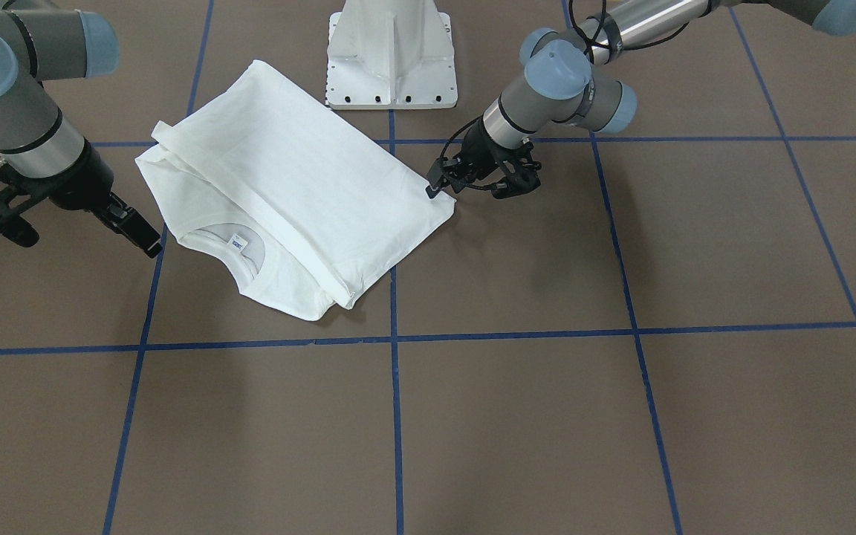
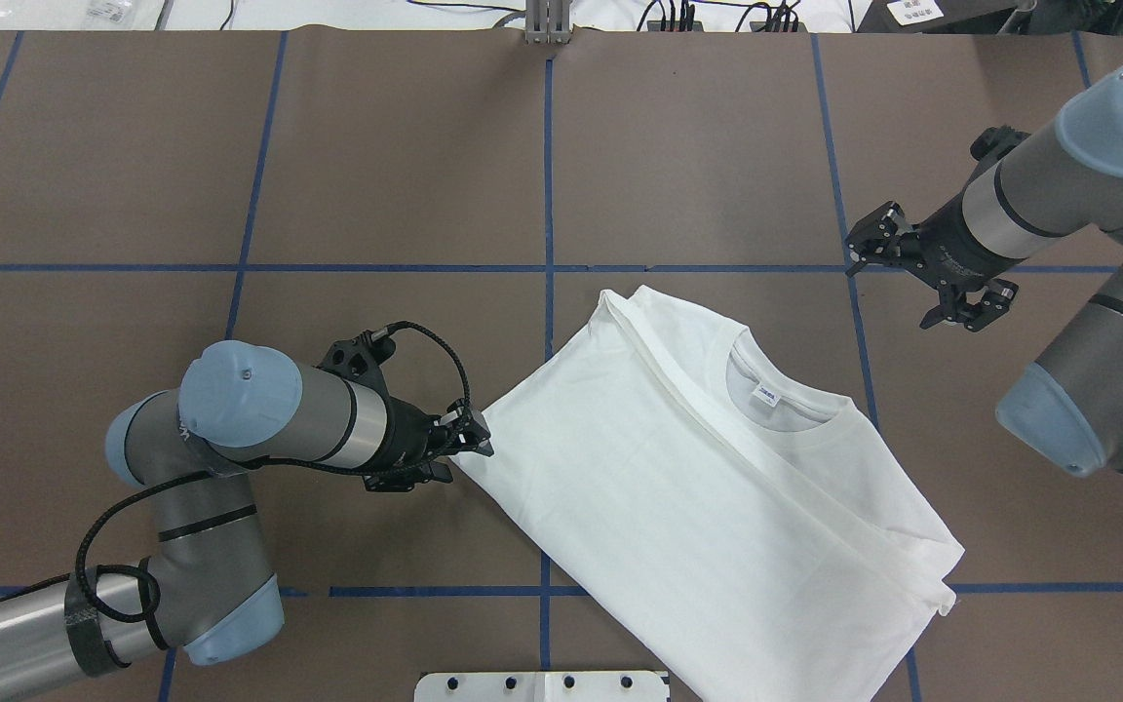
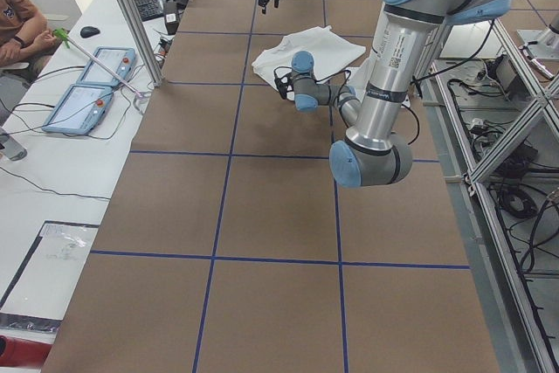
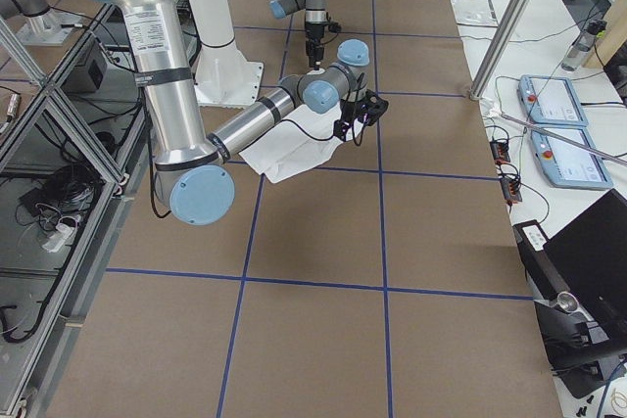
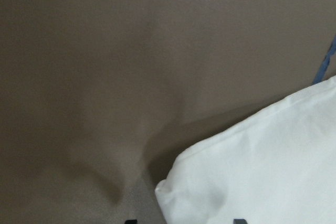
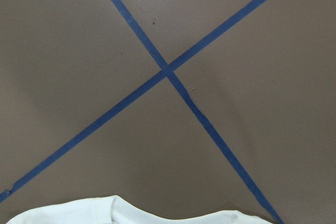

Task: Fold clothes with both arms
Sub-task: 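Grasp the shirt corner with the left gripper and pull it farther from the robot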

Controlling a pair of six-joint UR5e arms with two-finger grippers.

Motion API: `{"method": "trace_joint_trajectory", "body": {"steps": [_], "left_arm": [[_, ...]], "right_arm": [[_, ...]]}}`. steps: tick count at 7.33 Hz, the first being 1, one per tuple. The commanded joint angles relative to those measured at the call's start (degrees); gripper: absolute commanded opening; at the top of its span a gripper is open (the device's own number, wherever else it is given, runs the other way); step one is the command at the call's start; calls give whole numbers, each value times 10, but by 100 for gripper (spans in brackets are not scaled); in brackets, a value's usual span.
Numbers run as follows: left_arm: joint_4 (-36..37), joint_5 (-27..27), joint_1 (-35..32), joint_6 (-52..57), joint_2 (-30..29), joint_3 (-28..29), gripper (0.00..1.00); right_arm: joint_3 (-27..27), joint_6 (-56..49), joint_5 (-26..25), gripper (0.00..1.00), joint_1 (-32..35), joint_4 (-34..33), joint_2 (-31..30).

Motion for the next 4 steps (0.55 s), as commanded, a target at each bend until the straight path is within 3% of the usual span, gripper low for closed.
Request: {"method": "trace_joint_trajectory", "body": {"steps": [1, 2, 3, 4], "left_arm": [[0, 5, 1, 0, -2, 10, 53], [0, 9, 0, 0, -2, 14, 36], [1, 20, -6, 4, 0, 14, 0], [1, 20, -13, 29, -1, 16, 0]], "right_arm": [[1, 2, 1, 100, 1, -1, 0], [1, 2, 3, 100, 1, -2, 2], [-1, 8, 3, 100, 0, -4, 3], [-1, 8, 3, 100, 0, -6, 3]]}}
